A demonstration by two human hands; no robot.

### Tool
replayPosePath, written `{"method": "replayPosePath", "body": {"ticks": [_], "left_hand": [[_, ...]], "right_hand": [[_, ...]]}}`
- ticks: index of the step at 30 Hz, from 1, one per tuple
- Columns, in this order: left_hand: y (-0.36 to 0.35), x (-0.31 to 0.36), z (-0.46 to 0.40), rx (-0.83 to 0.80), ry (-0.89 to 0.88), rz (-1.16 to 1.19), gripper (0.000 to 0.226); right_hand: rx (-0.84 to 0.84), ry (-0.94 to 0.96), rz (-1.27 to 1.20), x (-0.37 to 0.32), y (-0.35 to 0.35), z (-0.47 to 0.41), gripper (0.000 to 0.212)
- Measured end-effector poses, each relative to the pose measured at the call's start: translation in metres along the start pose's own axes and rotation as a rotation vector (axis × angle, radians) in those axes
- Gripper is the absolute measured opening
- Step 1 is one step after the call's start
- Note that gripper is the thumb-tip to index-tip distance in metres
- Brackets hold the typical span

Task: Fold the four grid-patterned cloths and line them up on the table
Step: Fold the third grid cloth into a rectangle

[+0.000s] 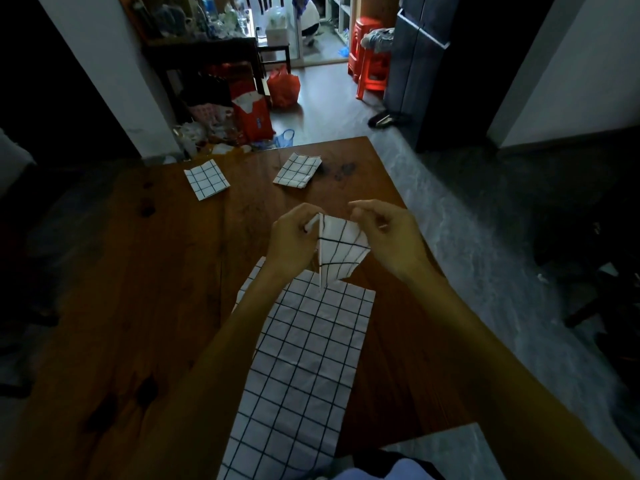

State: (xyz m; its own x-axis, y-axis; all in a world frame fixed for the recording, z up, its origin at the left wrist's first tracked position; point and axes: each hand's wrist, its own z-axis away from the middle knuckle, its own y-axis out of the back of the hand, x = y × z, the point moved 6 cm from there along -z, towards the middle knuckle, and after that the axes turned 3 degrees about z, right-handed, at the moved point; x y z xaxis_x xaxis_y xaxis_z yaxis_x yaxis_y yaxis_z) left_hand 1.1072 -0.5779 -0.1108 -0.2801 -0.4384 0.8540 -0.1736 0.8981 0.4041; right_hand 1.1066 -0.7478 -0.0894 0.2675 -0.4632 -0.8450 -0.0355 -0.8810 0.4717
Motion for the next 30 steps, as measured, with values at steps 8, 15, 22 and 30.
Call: {"method": "replayPosePath", "body": {"ticks": [8,15,22,30], "left_hand": [[-0.011,0.016,0.007,-0.172,-0.087,0.03,0.014],[-0.008,0.012,0.013,-0.122,-0.02,-0.037,0.012],[-0.007,0.019,0.012,-0.098,-0.088,-0.056,0.013],[0.009,-0.006,0.022,0.015,0.101,0.095,0.016]], "right_hand": [[-0.096,0.093,0.22,0.011,-0.017,-0.002,0.017],[-0.056,-0.048,0.21,0.018,-0.013,0.0,0.012],[-0.115,0.053,0.055,0.003,-0.019,0.004,0.006],[0.024,-0.193,-0.245,0.015,-0.002,0.005,0.016]]}}
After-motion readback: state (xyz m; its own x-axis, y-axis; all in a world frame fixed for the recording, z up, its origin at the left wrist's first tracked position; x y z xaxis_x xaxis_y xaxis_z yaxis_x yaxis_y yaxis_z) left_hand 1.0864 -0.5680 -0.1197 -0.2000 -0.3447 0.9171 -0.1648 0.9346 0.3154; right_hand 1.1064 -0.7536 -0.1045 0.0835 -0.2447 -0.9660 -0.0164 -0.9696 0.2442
